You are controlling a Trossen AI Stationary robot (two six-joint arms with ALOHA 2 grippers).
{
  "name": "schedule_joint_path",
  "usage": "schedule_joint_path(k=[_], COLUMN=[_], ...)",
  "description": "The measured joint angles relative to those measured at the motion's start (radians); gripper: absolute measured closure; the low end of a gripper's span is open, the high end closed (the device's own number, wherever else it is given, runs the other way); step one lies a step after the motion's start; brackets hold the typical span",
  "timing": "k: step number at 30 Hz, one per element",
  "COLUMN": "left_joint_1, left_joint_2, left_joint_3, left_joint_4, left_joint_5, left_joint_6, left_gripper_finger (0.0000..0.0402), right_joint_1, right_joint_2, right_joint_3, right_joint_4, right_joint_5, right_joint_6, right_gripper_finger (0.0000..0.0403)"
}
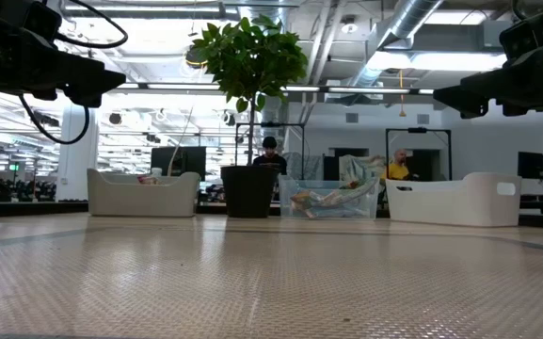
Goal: Pick and place Granola Bars by type
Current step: Return to Home Position
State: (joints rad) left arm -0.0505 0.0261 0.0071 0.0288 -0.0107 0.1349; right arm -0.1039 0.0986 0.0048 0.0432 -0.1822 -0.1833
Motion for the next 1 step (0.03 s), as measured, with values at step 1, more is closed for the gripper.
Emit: schedule_joint_path(k=[1], left_joint_1=[0.0], left_joint_2=[0.0], left_joint_3=[0.0], left_joint_4=[0.0], left_joint_5=[0.0], left_joint_6=[0.0], left_gripper_finger=[0.0189], right_joint_1=[0.0], right_joint_2=[0.0], right_joint_3=[0.0], right_joint_4=[0.0], right_joint_5=[0.0], right_joint_6=[0.0], right_gripper_finger=[0.0132])
